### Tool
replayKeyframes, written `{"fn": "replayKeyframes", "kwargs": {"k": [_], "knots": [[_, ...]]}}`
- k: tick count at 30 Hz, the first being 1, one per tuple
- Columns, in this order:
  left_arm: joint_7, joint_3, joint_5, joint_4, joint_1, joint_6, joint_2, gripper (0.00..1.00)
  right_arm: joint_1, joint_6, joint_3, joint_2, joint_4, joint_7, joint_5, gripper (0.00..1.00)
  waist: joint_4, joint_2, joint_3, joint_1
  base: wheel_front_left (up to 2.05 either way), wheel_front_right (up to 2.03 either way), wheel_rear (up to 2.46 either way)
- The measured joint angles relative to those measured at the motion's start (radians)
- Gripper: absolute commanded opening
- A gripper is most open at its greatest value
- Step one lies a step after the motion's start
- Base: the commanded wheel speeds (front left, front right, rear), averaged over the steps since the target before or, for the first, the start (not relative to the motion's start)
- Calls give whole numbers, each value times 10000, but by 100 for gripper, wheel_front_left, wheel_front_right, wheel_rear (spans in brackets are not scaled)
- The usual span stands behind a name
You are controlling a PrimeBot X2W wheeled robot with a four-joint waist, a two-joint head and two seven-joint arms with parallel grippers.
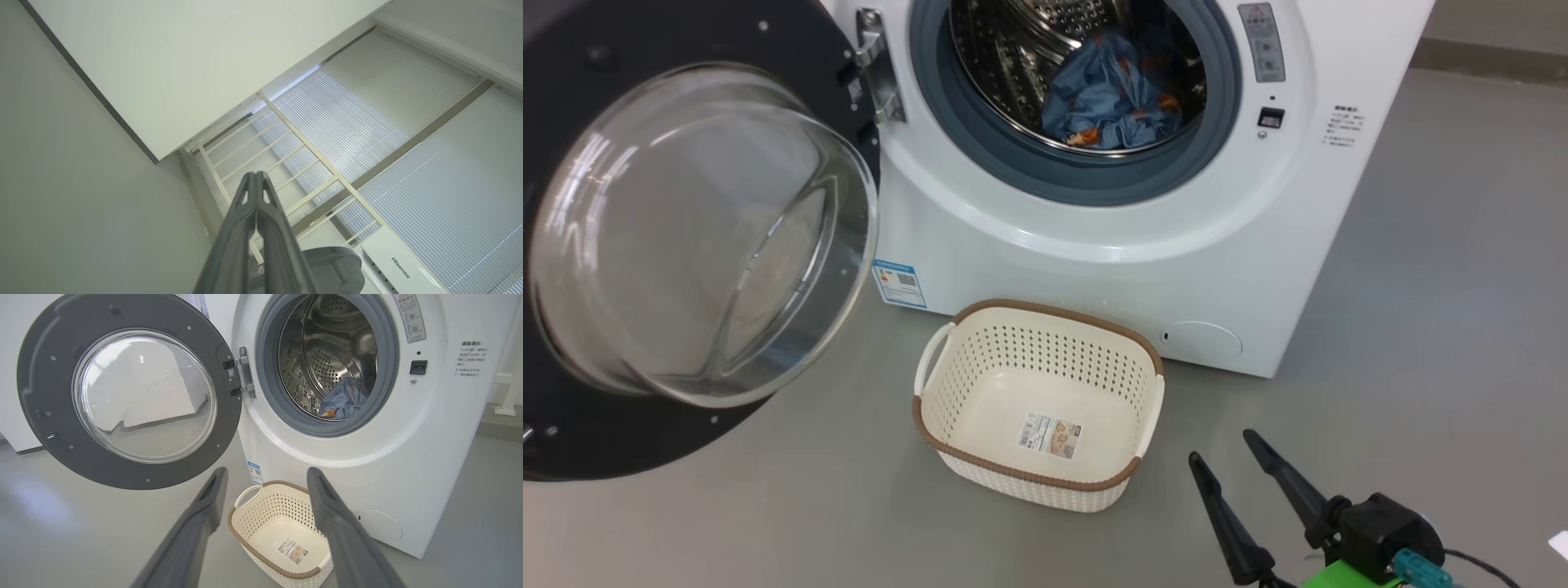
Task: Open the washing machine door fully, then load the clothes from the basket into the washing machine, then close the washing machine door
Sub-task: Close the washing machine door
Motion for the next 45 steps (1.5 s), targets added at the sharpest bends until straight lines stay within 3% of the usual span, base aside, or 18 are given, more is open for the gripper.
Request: {"fn": "replayKeyframes", "kwargs": {"k": [7,12,15,22,45], "knots": [[941,941,-1730,1795,-1539,512,571,0,-212,0,-81,-311,-259,244,6,100,-406,0,456,0,0,0,0],[1521,867,-1848,2395,-1707,955,894,0,-250,0,-86,-575,-535,527,6,100,-635,0,773,0,0,0,0],[1638,922,-1868,2650,-1704,999,984,0,-458,0,-84,-612,-721,637,8,100,-819,0,932,0,0,0,0],[1854,1074,-2205,2949,-1701,999,876,0,-542,0,-163,-815,-901,792,84,100,-1090,0,1280,0,0,0,0],[2487,769,-2399,3315,-1894,1313,581,0,-542,0,-163,-865,-1108,1135,201,100,-1077,0,1582,0,0,0,0]]}}
